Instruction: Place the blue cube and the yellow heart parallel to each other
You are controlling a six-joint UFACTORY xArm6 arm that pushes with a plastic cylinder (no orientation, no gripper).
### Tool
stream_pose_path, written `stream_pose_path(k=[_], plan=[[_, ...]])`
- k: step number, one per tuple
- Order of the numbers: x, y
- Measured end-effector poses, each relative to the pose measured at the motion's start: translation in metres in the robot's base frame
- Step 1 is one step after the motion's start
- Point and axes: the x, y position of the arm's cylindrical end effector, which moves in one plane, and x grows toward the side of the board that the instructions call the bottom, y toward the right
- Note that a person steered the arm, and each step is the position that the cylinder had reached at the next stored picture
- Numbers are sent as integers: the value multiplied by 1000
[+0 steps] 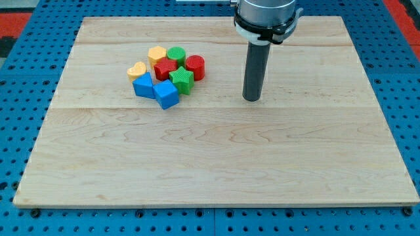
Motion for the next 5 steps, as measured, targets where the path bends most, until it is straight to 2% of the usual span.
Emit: stream_pose_path(k=[1,2,3,4,5], plan=[[0,0],[33,-3],[93,-75],[89,-196],[60,-264]])
